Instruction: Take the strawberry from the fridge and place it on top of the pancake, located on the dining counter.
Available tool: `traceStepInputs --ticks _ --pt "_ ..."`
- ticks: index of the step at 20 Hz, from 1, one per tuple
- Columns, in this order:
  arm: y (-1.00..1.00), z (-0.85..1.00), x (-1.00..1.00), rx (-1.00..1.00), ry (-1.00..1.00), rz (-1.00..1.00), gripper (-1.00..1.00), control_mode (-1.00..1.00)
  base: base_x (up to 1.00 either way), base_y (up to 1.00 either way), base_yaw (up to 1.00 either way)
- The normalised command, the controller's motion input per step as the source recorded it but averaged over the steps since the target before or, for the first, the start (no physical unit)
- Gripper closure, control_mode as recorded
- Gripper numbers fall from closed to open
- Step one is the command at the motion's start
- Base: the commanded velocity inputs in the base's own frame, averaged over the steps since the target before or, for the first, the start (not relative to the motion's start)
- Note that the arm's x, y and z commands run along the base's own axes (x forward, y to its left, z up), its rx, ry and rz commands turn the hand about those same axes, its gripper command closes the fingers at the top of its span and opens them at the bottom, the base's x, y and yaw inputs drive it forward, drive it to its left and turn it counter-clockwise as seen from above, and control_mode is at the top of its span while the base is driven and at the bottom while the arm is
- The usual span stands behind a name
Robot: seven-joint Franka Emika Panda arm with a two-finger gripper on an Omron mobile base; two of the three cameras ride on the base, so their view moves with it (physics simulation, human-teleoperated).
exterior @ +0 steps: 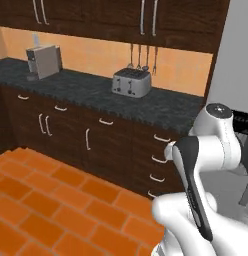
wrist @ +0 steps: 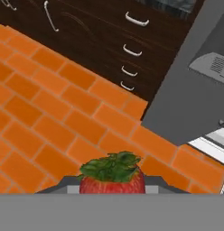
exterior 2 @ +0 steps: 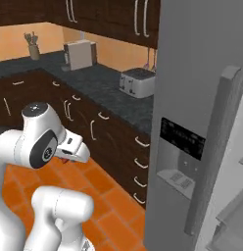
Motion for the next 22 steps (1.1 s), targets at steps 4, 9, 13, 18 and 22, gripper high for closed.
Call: traceStepInputs --ticks 4,9,13,18,22 --pt "0.00 0.00 0.00 0.00 0.00 0.00 1.00 1.00 0.00 0.10 0.78" --pt "0.00 0.00 0.00 0.00 0.00 0.00 1.00 1.00 0.00 0.01 0.80" --pt "0.00 0.00 0.00 0.00 0.00 0.00 1.00 1.00 -0.07 -0.04 0.75" --pt "0.00 0.00 0.00 0.00 0.00 0.00 1.00 1.00 -0.81 -0.32 0.68" --pt "0.00 0.00 0.00 0.00 0.00 0.00 1.00 1.00 -0.76 -0.02 0.69"
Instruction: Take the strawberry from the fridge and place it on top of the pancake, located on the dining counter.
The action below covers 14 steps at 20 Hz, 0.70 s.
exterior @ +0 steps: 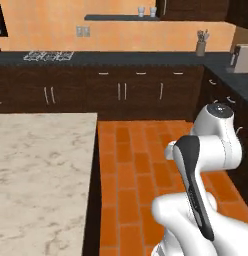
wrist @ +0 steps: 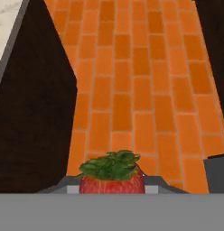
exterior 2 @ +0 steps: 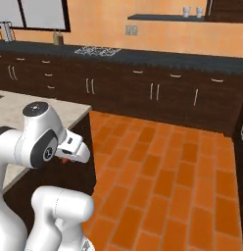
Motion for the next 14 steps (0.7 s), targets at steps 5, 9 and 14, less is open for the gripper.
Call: traceStepInputs --ticks 5,9,14 --pt "0.00 0.00 0.00 0.00 0.00 0.00 1.00 1.00 -0.83 0.40 0.54" --pt "0.00 0.00 0.00 0.00 0.00 0.00 1.00 1.00 -0.61 0.83 0.54" --pt "0.00 0.00 0.00 0.00 0.00 0.00 1.00 1.00 -0.77 0.67 0.57"
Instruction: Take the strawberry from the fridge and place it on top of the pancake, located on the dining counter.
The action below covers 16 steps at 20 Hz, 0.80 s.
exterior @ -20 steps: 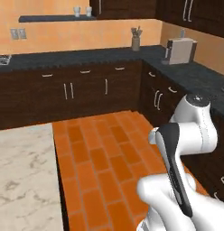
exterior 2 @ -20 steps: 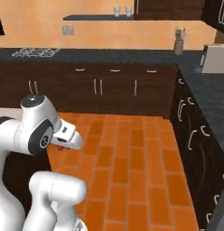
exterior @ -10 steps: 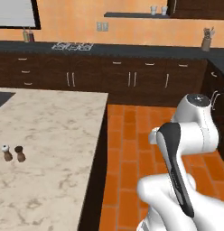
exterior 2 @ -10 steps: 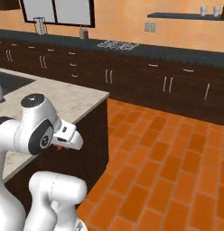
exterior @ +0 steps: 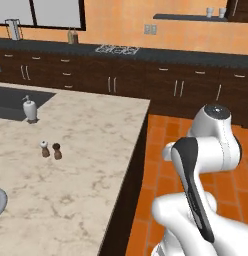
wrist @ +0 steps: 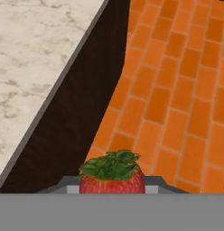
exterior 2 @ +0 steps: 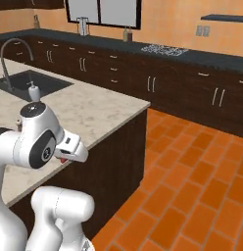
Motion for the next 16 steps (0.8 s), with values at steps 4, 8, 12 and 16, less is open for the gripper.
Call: traceStepInputs --ticks 4,8,12,16 --pt "0.00 0.00 0.00 0.00 0.00 0.00 1.00 1.00 -0.24 -0.02 0.56" --pt "0.00 0.00 0.00 0.00 0.00 0.00 1.00 1.00 0.97 -1.00 0.00" --pt "0.00 0.00 0.00 0.00 0.00 0.00 1.00 1.00 0.72 -0.73 0.25" --pt "0.00 0.00 0.00 0.00 0.00 0.00 1.00 1.00 0.03 0.00 0.97"
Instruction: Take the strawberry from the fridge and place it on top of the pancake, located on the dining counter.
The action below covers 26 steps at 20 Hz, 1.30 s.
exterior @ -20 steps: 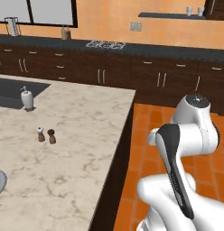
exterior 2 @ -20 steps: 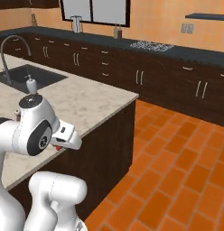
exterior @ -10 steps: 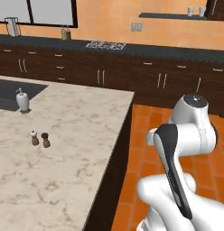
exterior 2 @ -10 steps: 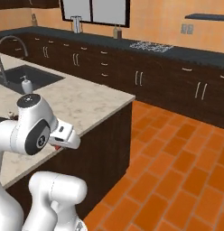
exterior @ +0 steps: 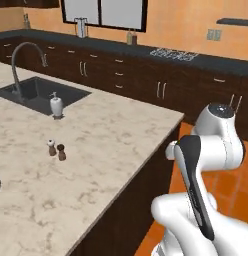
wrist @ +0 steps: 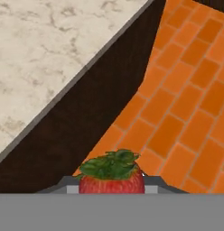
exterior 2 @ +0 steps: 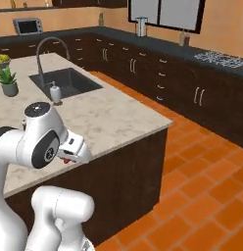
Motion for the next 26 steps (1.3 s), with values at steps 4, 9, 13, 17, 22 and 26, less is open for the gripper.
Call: traceStepInputs --ticks 4,9,13,17,22,26 --pt "0.00 0.00 0.00 0.00 0.00 0.00 1.00 1.00 0.00 0.00 0.99" --pt "0.00 0.00 0.00 0.00 0.00 0.00 1.00 1.00 0.00 0.06 0.96" --pt "0.00 0.00 0.00 0.00 0.00 0.00 1.00 1.00 0.00 0.33 0.87" --pt "0.00 0.00 0.00 0.00 0.00 0.00 1.00 1.00 0.00 0.48 0.86" --pt "0.00 0.00 0.00 0.00 0.00 0.00 1.00 1.00 0.00 0.45 0.89" --pt "0.00 0.00 0.00 0.00 0.00 0.00 1.00 1.00 0.00 0.39 0.90"
